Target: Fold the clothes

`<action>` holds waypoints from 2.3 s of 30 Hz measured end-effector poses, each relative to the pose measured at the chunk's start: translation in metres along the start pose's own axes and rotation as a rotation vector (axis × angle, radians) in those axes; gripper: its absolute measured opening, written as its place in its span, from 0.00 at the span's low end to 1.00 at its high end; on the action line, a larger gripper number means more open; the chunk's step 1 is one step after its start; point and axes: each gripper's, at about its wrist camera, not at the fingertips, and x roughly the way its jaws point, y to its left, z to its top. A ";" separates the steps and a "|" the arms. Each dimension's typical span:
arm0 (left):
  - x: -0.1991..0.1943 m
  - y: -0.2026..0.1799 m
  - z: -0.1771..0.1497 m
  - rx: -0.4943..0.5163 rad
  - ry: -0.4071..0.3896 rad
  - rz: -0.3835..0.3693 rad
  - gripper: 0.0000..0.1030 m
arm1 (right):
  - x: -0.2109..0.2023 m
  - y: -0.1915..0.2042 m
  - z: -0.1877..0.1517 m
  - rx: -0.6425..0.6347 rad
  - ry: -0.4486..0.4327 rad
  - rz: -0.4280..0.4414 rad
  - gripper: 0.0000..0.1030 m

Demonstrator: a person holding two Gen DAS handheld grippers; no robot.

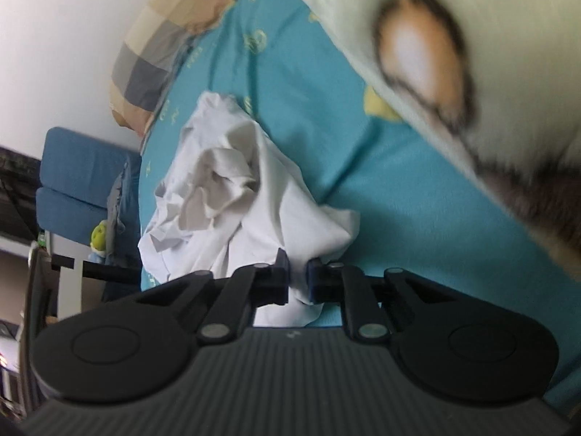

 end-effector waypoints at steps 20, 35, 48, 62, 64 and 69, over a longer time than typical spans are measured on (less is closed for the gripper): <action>-0.137 -0.051 -0.031 0.163 -0.127 -0.190 0.04 | -0.108 0.040 -0.014 -0.091 -0.127 0.214 0.10; -0.217 -0.027 -0.075 0.127 -0.076 -0.210 0.05 | -0.185 0.005 -0.051 0.017 -0.084 0.220 0.10; -0.095 -0.097 0.026 0.074 -0.128 -0.153 0.05 | -0.051 0.068 0.035 0.041 -0.081 0.131 0.10; 0.059 -0.098 0.119 0.194 -0.080 0.046 0.05 | 0.094 0.067 0.071 -0.047 -0.039 0.055 0.10; 0.069 -0.097 0.125 0.217 -0.074 0.049 0.06 | 0.104 0.063 0.072 -0.058 -0.032 0.050 0.10; 0.072 -0.102 0.121 0.327 -0.086 0.051 0.08 | 0.107 0.060 0.071 -0.091 -0.032 0.067 0.12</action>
